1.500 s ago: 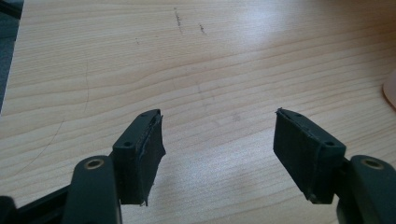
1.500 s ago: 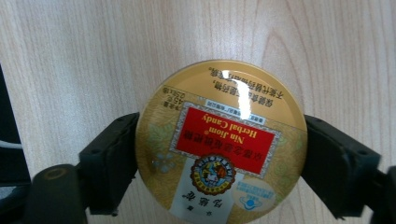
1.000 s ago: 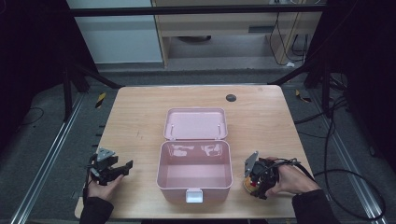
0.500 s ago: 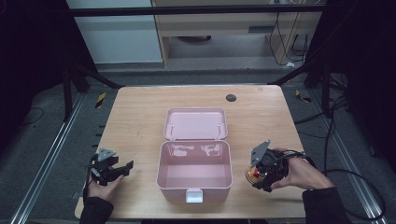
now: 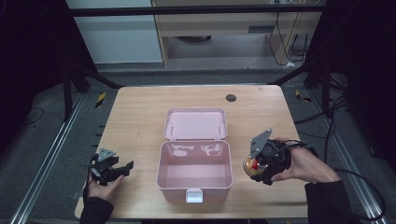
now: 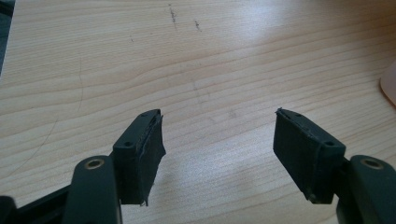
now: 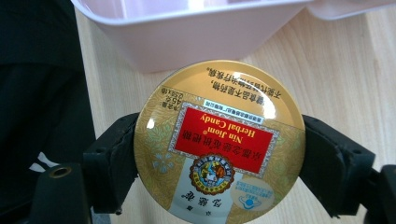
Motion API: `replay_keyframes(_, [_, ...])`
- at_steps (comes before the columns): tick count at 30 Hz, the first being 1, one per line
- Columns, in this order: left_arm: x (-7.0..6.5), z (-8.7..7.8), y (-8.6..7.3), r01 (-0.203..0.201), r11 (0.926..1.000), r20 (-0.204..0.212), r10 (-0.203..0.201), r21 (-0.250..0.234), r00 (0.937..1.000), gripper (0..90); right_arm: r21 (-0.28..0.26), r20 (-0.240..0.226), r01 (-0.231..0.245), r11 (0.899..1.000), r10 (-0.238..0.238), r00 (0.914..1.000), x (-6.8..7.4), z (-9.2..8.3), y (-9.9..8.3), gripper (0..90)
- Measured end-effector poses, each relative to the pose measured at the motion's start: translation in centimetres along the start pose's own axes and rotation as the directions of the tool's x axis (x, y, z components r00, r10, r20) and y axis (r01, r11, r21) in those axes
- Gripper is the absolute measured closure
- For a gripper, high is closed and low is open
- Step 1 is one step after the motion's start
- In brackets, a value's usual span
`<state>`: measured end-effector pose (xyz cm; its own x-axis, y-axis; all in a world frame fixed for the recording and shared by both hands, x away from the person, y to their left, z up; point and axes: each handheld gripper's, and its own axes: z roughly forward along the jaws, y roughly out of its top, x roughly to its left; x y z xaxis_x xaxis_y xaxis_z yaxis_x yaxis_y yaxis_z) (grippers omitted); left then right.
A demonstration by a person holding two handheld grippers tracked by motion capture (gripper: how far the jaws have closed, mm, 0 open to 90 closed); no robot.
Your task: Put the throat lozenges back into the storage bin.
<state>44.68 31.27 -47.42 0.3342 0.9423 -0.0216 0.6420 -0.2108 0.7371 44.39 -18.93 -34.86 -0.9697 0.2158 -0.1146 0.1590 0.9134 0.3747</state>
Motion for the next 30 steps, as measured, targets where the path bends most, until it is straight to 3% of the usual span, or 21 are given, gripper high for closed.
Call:
replay_keyframes(8, [0.0, 0.0, 0.0, 0.0, 1.0, 0.0, 0.0, 0.0, 1.0, 32.3, 0.015, 0.004, 0.021, 1.0, -0.021, 0.9998, 0.0, -1.2, 1.6, 20.6])
replay_keyframes(11, [0.0, 0.0, 0.0, -0.001, 1.0, 0.001, 0.001, 0.001, 1.0, 32.3, 0.018, 0.002, 0.036, 0.999, -0.036, 0.9994, 0.0, -1.6, 3.0, 20.6])
replay_keyframes(30, [-0.1, 0.0, 0.0, -0.003, 1.0, 0.002, 0.003, 0.002, 1.0, 32.4, 0.025, -0.009, 0.08, 0.997, -0.079, 0.9968, -0.1, -0.7, 7.5, 20.6])
